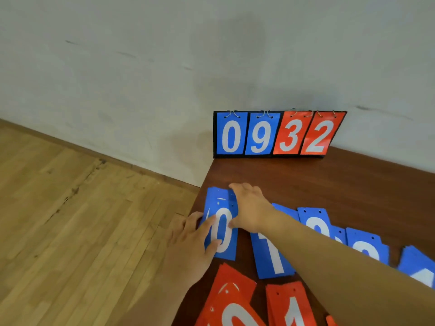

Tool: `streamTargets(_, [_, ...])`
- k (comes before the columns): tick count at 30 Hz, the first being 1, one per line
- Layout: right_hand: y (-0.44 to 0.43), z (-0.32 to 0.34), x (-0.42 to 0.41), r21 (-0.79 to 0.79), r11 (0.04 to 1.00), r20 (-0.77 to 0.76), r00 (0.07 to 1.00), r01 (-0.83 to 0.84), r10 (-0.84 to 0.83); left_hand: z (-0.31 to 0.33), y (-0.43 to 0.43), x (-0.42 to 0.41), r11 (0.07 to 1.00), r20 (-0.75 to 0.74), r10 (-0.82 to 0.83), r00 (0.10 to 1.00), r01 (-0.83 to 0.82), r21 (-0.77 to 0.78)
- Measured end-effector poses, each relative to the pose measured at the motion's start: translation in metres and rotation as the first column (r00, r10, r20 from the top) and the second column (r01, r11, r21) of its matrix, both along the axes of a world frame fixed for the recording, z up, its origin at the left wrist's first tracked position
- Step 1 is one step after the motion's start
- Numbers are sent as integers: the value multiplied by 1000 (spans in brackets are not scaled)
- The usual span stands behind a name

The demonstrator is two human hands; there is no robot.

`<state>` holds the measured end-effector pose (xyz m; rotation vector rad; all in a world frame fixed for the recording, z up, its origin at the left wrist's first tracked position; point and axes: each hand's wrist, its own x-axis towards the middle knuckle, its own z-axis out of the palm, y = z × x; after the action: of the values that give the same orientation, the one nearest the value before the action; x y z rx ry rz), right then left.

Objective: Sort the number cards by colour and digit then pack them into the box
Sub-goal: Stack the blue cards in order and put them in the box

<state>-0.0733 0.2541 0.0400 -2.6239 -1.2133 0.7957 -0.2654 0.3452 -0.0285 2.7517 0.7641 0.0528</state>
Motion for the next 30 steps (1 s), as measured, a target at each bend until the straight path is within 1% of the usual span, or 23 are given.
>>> streamTargets(3, [15,1,9,-69,998,-2,1000,-4,4,-2,-1,-1,1000,32,9,999,-10,28])
streamTargets(7, [30,1,13,-122,993,-35,999,3,-7,-1,0,1,998,30,50,998,-49,-25])
streamTargets(9, [33,-2,13,-90,996,-45,999,27,-32,-3,0,1,998,33,56,998,-55,-37])
streamTargets(13, [31,-10,5,31,991,-123,985,130,-125,-8,0,3,997,49,65,997,-63,-46])
streamTargets(15, [27,-14,2,78,985,-118,983,152,-142,-11,0,2,996,70,74,995,-71,-49])
streamTargets(18, [23,-15,1,136,954,-139,959,265,-247,-11,0,2,995,91,90,992,-85,-51])
streamTargets(20, [22,-13,-2,173,922,-207,928,346,-310,-10,-1,3,995,96,93,991,-89,-50])
streamTargets(23, [20,-13,-16,208,889,-315,888,409,-335,-7,0,3,989,91,120,989,-111,-95])
streamTargets(24, [18,-14,-22,219,886,-305,891,410,-337,-6,0,4,986,90,133,987,-122,-115])
streamTargets(27, [14,-17,-42,236,889,-189,916,392,-353,-5,0,4,977,107,157,982,-139,-160])
streamTargets(30, [13,-18,-51,254,877,-173,911,408,-374,0,1,5,971,108,158,982,-135,-195])
